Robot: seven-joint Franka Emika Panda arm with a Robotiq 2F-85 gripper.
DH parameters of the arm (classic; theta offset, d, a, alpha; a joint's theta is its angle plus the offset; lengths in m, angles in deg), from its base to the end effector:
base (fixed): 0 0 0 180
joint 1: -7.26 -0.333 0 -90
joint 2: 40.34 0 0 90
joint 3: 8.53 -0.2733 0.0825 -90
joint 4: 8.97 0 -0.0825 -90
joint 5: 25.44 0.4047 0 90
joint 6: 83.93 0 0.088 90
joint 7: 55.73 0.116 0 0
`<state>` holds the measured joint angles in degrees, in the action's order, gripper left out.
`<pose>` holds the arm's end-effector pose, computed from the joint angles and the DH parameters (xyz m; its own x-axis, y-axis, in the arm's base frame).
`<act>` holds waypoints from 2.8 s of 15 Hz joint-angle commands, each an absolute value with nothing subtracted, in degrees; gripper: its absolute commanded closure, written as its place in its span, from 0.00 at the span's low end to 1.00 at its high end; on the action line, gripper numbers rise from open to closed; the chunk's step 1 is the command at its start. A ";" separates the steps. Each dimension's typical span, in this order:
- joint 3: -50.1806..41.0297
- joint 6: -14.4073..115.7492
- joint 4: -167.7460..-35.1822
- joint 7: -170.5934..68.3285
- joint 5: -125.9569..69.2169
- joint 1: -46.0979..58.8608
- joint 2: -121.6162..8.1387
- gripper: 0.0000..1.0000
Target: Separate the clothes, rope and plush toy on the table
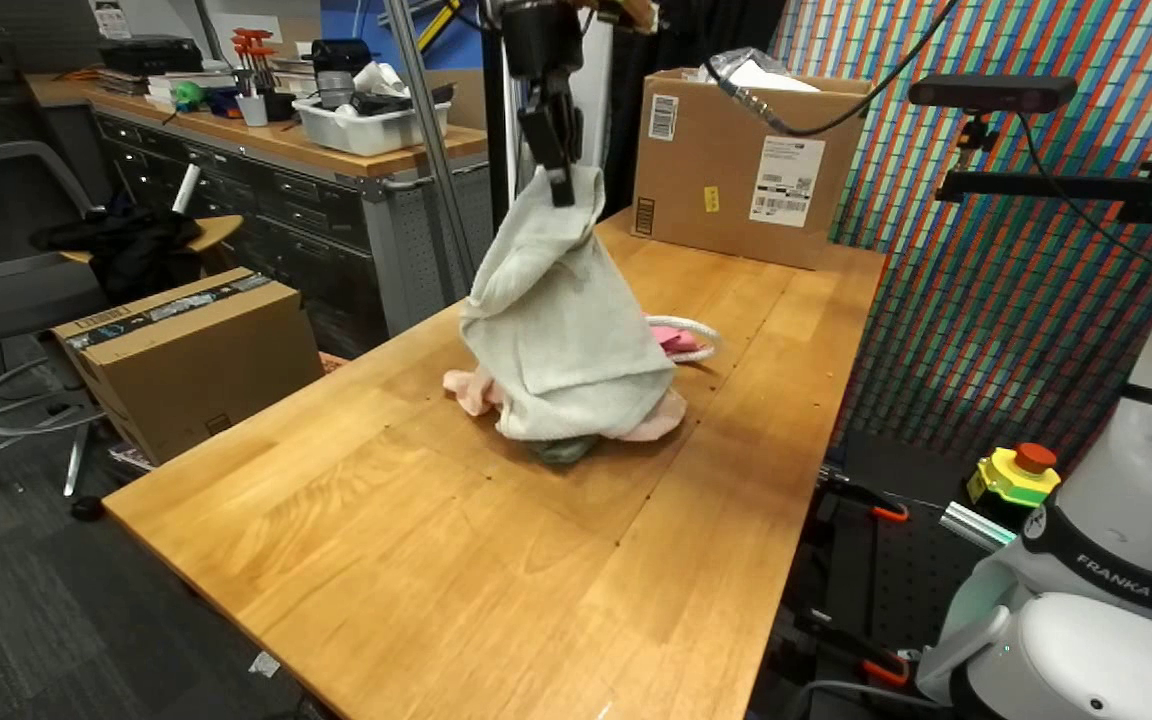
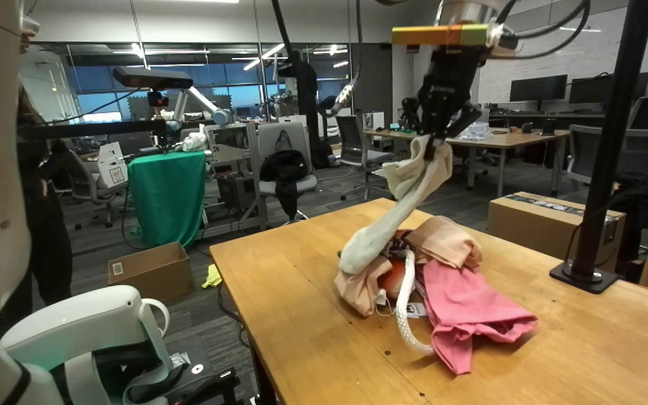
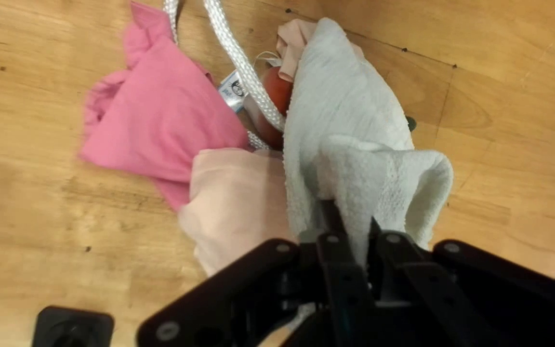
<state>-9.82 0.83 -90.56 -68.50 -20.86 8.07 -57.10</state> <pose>0.6284 0.0137 0.4608 0.9489 0.2359 -0.2099 0.2107 -0.9681 -0.1352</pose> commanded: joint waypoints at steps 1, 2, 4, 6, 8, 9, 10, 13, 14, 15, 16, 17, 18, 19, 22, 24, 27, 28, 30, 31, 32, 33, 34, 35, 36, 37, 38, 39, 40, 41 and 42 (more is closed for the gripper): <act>-8.50 1.21 -87.81 -64.89 -23.09 8.60 -51.80 0.97; -8.05 1.18 -86.98 -63.91 -23.63 8.81 -50.92 0.97; -7.12 1.51 -85.75 -62.61 -24.14 9.46 -49.09 0.97; -5.74 2.22 -86.09 -62.30 -24.33 10.48 -47.07 0.97; -4.20 2.87 -85.91 -61.47 -25.16 11.61 -46.00 0.97; -3.36 3.46 -86.43 -61.15 -25.36 12.27 -45.25 0.97; -2.36 4.29 -87.07 -60.84 -25.32 13.16 -44.60 0.97; 0.89 5.83 -88.90 -60.04 -25.41 16.04 -42.46 0.97; 1.73 6.44 -90.06 -59.05 -26.04 16.69 -41.28 0.97; 2.75 7.04 -90.64 -58.84 -25.89 17.68 -40.73 0.97; 3.77 7.74 -91.49 -58.24 -26.18 18.63 -40.10 0.97; 4.80 8.86 -92.50 -57.24 -26.81 19.58 -39.36 0.97; 5.82 9.35 -93.27 -56.78 -27.21 20.56 -38.73 0.97; 6.72 10.09 -94.16 -56.49 -27.55 21.40 -38.18 0.97; 9.03 13.05 -97.49 -55.46 -29.08 23.63 -36.95 0.97; 9.98 14.38 -98.75 -54.89 -29.33 25.00 -37.00 0.97; 10.98 15.85 -100.01 -53.36 -30.10 26.20 -37.49 0.97; 11.10 16.38 -100.49 -52.62 -30.40 26.40 -37.64 0.97; 11.33 16.69 -100.95 -51.26 -31.16 26.73 -37.86 0.97; 11.33 17.13 -101.40 -50.68 -31.26 26.77 -37.94 0.97; 11.29 17.53 -101.71 -50.12 -31.31 26.80 -38.00 0.90; 11.31 17.79 -101.85 -49.69 -31.37 26.85 -38.14 0.65; 11.29 17.92 -102.14 -49.40 -31.45 26.84 -38.08 0.64; 11.24 18.23 -102.32 -49.00 -31.54 26.79 -38.11 0.59; 11.22 18.34 -102.35 -48.83 -31.65 26.77 -38.18 0.50; 11.19 18.39 -102.38 -48.66 -31.77 26.75 -38.21 0.43; 11.16 18.36 -102.38 -48.53 -31.84 26.72 -38.27 0.34; 11.06 18.16 -102.41 -48.79 -31.64 26.62 -38.36 0.28; 10.86 17.79 -102.57 -49.46 -31.49 26.42 -38.37 0.21; 10.51 17.39 -102.92 -50.09 -31.05 26.11 -38.26 0.12; 10.02 16.44 -103.30 -51.06 -30.09 25.66 -38.11 0.06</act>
<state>10.97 16.87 -102.46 -49.86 -30.70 26.64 -38.81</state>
